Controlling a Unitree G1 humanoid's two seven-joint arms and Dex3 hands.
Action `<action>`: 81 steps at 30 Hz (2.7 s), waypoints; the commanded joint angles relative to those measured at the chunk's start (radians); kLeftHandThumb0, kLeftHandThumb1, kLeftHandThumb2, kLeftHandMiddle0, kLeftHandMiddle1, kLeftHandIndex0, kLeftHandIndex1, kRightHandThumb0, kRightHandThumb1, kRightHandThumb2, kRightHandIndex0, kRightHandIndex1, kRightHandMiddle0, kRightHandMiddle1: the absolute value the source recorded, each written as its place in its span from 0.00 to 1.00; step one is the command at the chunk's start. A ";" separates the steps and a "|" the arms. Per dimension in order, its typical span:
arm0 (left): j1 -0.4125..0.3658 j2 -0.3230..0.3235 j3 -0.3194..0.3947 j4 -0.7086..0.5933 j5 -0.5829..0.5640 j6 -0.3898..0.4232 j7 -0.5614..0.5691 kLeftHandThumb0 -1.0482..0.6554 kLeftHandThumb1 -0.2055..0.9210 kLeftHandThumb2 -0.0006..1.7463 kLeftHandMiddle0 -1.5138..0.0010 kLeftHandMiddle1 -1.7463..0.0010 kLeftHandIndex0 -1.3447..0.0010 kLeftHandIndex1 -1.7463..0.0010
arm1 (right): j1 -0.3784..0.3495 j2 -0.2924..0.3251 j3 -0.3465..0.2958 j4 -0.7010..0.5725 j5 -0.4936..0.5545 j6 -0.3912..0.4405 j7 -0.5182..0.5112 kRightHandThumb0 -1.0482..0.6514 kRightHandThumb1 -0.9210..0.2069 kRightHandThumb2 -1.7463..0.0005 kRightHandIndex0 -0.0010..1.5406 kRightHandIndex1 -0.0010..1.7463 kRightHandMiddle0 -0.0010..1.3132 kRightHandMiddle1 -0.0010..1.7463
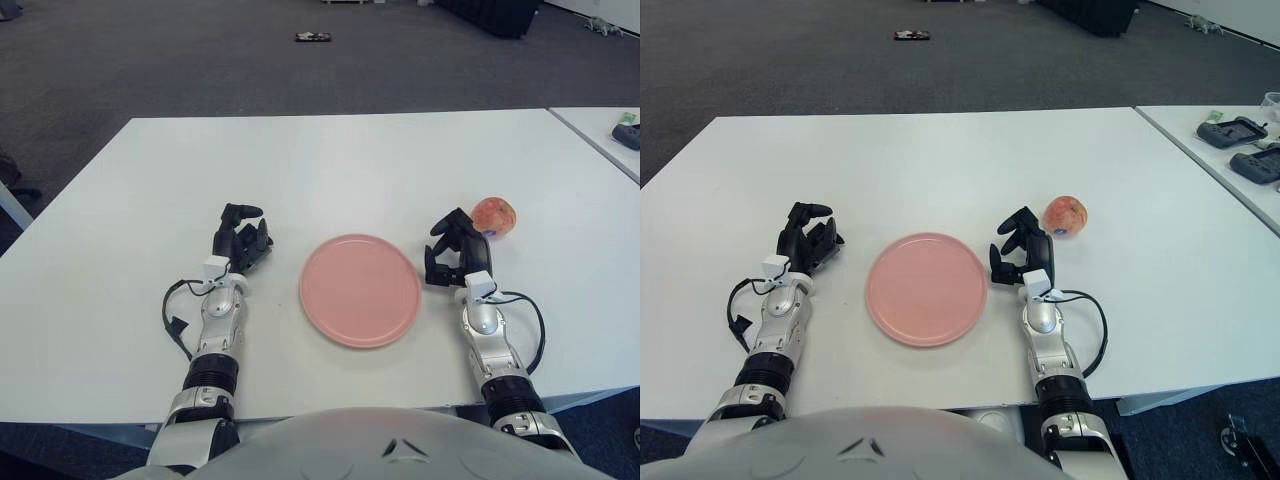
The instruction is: Put the apple into the plate.
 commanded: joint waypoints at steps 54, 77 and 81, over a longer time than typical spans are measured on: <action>0.037 -0.023 0.013 0.074 -0.014 0.013 0.023 0.39 0.79 0.49 0.49 0.00 0.75 0.00 | -0.177 -0.281 0.022 -0.477 -0.529 0.983 0.206 0.08 0.23 0.75 0.00 0.00 0.00 0.02; 0.044 -0.019 0.014 0.063 -0.026 0.024 0.010 0.39 0.79 0.49 0.49 0.00 0.75 0.00 | -0.423 -0.338 0.055 -0.065 -0.446 1.010 0.192 0.04 0.25 0.83 0.00 0.00 0.00 0.00; 0.044 -0.021 0.017 0.062 -0.030 0.026 0.011 0.39 0.80 0.49 0.49 0.00 0.75 0.00 | -0.464 -0.349 0.066 0.029 -0.425 0.969 0.181 0.03 0.22 0.84 0.00 0.00 0.00 0.00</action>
